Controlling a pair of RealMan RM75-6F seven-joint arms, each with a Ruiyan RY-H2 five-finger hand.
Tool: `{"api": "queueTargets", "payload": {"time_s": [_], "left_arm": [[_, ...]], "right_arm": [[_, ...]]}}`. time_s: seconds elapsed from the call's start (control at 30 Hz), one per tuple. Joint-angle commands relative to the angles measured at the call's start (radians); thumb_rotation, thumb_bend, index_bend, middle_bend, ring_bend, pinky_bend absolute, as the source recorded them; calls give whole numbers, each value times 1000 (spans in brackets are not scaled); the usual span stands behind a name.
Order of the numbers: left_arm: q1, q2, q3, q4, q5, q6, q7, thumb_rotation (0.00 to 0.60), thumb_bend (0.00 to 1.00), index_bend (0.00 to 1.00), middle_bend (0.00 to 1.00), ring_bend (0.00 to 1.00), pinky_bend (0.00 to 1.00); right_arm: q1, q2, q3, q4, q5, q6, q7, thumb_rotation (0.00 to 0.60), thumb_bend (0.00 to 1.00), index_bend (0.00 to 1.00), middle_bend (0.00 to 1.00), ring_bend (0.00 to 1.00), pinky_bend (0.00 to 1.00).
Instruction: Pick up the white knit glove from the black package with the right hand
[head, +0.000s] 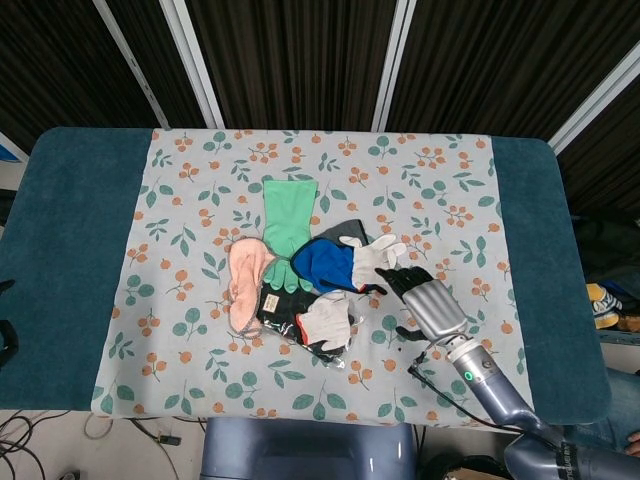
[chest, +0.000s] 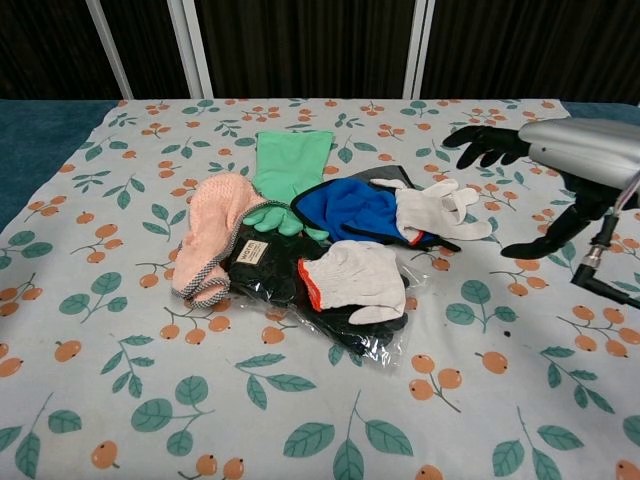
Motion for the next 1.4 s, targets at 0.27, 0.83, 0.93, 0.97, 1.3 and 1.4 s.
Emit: {"api": "queueTargets", "payload": {"time_s": [0.27, 0.83, 0.93, 0.97, 1.3, 1.4], "left_arm": [[-3, 4, -4, -8, -9, -7, 2, 600, 695, 181, 65, 83, 28], [-9, 10, -11, -22, -27, -18, 11, 600, 695, 181, 66, 83, 28], [-10, 12, -12, -25, -30, -20, 13, 600, 695, 181, 66, 83, 28], [-10, 13, -12, -25, -31, -20, 12, 600, 695, 181, 65, 83, 28], [-11, 16, -13, -29, -36, -23, 9, 600, 695, 181, 64, 87, 28], [-12, 17, -13, -31, -36, -24, 10, 600, 695, 181, 64, 87, 28]], "right_arm": [[69, -106, 9, 40, 63, -58, -86, 600, 243, 123, 220, 213, 185], [143, -254, -15, 146, 126, -110, -161, 600, 244, 170, 228, 212, 185], [153, -268, -17, 159, 137, -119, -168, 600, 244, 177, 242, 214, 185], [156, -272, -18, 163, 140, -121, -171, 600, 244, 179, 246, 216, 185], [176, -294, -15, 181, 168, -124, -182, 600, 292, 339, 368, 298, 185], [174, -293, -16, 177, 168, -113, -178, 600, 360, 413, 429, 345, 185]]}}
